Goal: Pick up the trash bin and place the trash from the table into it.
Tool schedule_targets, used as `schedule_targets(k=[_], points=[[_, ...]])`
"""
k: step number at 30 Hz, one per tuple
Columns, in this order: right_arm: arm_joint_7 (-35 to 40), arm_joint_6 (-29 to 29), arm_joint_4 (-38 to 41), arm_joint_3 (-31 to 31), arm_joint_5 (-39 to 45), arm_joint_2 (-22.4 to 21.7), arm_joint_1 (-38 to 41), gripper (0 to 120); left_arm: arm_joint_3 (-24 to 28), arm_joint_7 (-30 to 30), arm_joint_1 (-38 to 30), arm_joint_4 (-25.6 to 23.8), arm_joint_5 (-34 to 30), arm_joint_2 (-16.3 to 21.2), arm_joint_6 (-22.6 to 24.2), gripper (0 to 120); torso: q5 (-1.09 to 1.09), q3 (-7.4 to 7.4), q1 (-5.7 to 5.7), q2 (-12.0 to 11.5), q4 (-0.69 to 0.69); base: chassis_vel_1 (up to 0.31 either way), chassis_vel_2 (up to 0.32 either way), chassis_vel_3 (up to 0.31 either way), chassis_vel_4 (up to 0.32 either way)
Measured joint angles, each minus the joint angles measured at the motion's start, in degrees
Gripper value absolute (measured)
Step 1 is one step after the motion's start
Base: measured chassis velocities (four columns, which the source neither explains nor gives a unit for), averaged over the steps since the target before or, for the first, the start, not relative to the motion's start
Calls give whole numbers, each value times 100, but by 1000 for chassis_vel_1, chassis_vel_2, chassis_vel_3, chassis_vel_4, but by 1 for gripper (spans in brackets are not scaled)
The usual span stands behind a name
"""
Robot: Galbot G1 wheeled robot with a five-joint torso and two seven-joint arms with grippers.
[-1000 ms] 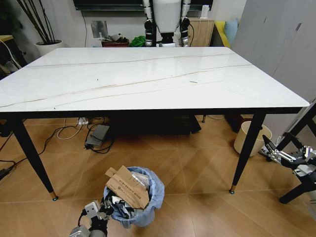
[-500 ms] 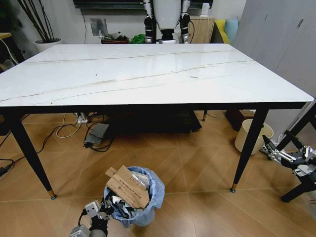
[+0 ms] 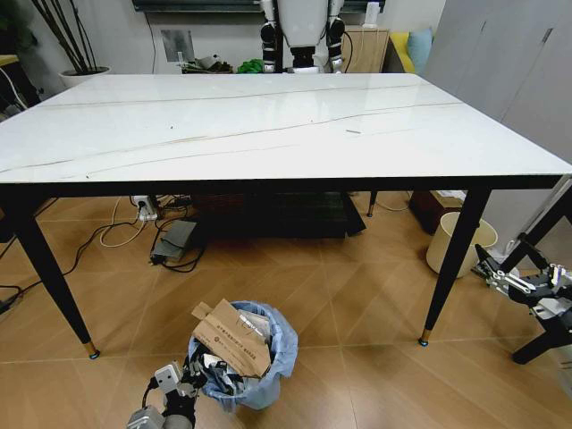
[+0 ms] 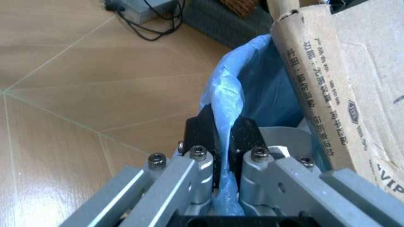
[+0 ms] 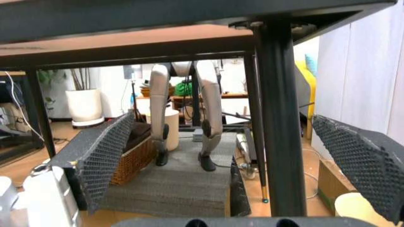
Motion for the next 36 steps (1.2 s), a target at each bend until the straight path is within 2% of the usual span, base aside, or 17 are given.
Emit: schedule_targets(k=[4,13,36], points=[[0,0,0,0,0,0,0,100,-2,0,2,0,-6,3,-1,1,0,-95,-29,-122,0,0,0,0,0],[0,0,0,0,0,0,0,100,-3,0,4,7,-2,6,-3,1,0,-198,-75,-274,0,0,0,0,0],[0,0,0,0,0,0,0,100,4,-2,4,-21,18,-2,-3,1,0,-676,-171,-847,0,0,0,0,0]])
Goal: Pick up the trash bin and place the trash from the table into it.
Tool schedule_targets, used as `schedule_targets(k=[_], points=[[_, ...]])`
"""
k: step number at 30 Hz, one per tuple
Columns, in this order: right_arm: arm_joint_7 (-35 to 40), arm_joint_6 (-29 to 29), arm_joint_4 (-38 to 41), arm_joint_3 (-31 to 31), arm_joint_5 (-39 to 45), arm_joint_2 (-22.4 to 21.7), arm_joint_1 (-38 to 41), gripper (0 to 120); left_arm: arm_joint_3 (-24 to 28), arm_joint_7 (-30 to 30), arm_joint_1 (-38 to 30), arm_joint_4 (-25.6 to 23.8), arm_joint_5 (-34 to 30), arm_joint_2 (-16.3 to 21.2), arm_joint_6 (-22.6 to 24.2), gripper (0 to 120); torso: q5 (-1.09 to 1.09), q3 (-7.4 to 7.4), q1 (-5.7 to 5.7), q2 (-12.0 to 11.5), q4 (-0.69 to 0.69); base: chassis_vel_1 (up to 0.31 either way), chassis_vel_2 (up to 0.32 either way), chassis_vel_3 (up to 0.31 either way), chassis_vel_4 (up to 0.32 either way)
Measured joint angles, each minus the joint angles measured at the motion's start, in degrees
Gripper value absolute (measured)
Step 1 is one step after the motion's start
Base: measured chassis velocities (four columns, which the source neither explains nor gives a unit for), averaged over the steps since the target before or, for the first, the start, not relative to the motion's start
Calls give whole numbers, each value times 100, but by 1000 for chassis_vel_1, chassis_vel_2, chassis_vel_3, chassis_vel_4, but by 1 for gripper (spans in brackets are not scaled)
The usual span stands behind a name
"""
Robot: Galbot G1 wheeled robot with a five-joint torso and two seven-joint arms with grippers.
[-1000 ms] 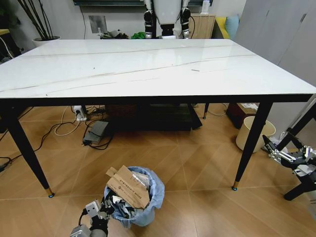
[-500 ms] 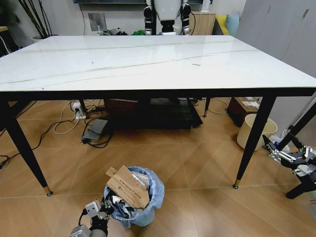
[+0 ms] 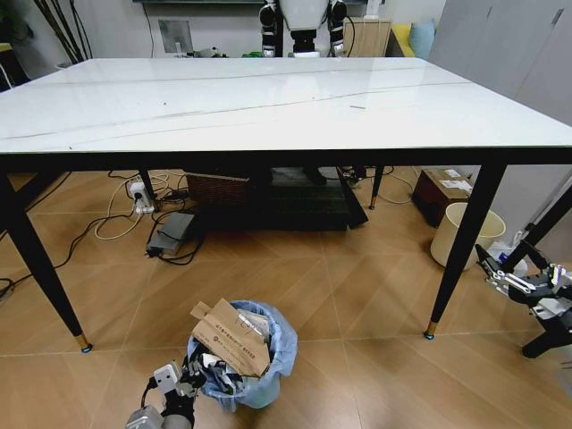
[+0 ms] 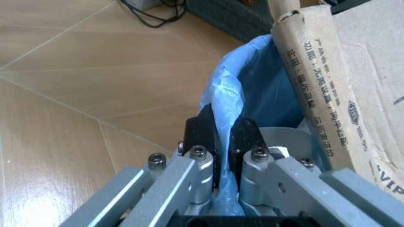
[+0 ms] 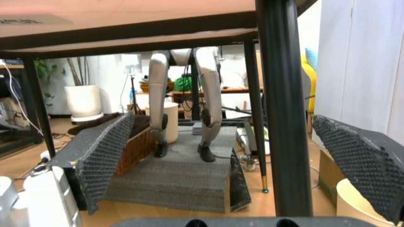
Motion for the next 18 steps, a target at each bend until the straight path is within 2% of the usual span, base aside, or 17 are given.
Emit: schedule_targets(k=[12,18], points=[[0,0,0,0,0,0,0,100,19,22,24,-66,62,-34,-9,1,0,-229,-20,-254,0,0,0,0,0],[-1,0,0,0,0,0,0,100,6,23,22,-74,68,-34,-10,1,0,-245,-21,-327,0,0,0,0,0]])
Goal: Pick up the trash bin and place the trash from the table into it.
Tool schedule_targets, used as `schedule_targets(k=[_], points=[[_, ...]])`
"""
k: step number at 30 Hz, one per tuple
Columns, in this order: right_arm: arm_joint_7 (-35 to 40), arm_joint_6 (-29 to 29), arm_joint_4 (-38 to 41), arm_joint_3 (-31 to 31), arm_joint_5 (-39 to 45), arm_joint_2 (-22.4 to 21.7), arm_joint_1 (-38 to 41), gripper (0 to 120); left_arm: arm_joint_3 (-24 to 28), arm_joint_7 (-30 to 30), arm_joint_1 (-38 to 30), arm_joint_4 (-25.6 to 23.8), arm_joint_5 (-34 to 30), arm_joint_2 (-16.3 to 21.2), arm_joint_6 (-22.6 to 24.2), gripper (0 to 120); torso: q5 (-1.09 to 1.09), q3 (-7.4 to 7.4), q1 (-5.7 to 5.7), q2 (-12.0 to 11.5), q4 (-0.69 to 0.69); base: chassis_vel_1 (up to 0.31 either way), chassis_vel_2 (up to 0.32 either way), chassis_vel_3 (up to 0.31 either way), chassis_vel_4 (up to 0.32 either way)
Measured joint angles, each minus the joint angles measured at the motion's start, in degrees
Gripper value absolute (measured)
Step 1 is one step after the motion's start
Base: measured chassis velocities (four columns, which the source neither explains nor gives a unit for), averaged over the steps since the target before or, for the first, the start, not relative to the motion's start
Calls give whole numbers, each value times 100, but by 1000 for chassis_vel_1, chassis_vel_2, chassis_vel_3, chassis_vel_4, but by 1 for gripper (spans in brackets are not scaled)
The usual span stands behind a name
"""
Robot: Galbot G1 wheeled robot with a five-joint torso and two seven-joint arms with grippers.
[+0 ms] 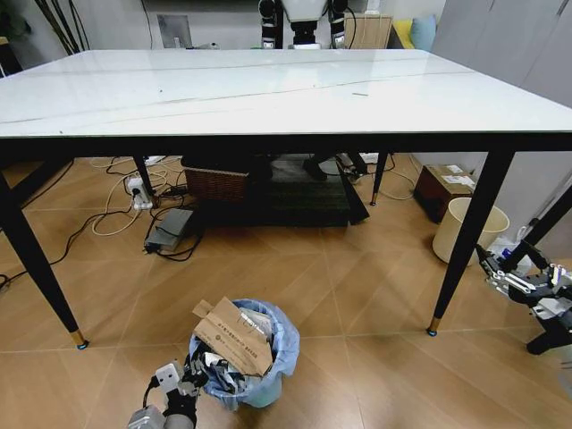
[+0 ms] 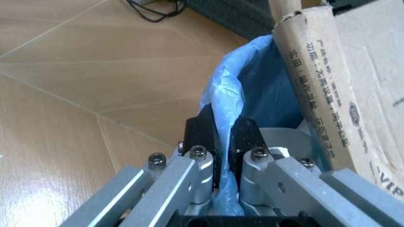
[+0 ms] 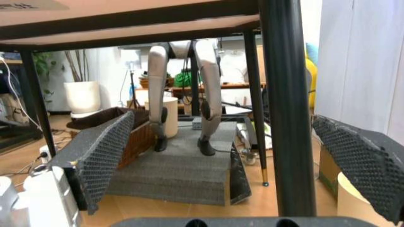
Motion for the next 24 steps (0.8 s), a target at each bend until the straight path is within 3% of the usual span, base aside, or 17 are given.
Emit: schedule_targets(k=[24], points=[[0,0,0,0,0,0,0,100,25,-103,-150,218,21,-91,-3,1,0,1,-2,36,0,0,0,0,0]])
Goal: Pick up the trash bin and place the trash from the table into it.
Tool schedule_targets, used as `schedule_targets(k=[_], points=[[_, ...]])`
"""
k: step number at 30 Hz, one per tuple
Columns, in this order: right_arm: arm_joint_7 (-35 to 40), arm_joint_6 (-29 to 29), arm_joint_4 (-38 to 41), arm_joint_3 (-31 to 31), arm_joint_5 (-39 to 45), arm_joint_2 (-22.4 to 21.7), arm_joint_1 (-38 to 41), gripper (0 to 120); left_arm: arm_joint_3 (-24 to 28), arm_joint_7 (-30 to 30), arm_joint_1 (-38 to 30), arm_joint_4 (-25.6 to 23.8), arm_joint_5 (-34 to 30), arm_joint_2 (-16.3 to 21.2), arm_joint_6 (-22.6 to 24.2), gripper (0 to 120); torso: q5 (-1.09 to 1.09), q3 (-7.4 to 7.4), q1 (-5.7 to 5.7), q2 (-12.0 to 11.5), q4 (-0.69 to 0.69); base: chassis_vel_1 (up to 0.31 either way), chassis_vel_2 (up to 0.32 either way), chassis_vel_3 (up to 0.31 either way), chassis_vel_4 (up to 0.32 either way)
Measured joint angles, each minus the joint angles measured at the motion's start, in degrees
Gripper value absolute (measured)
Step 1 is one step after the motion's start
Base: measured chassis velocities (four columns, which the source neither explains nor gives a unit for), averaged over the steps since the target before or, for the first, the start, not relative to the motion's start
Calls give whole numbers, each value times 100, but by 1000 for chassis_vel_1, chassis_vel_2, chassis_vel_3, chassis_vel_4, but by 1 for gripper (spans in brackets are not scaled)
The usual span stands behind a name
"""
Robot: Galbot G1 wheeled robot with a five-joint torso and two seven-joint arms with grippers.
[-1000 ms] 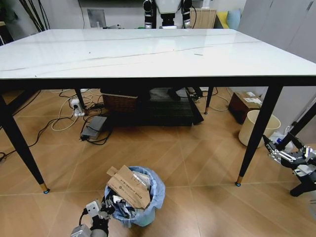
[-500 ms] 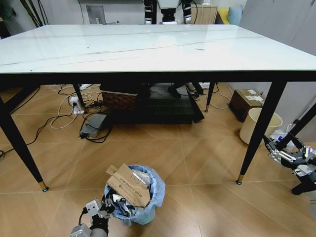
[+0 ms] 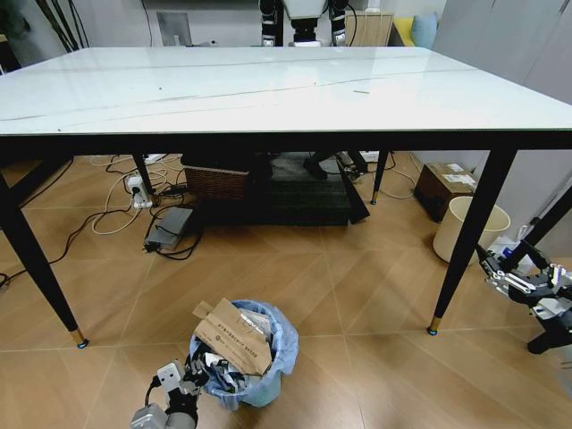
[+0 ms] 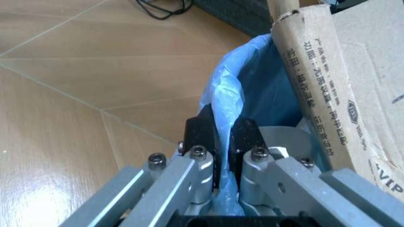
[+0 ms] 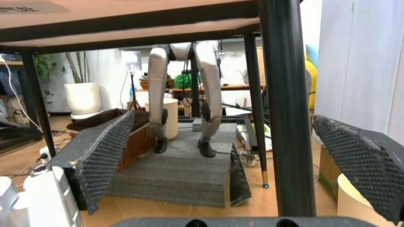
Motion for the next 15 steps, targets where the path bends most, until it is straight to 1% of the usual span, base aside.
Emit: schedule_targets(k=[15], points=[[0,0,0,0,0,0,0,100,-4,-30,18,88,114,4,-24,1,0,0,0,15,0,0,0,0,0]])
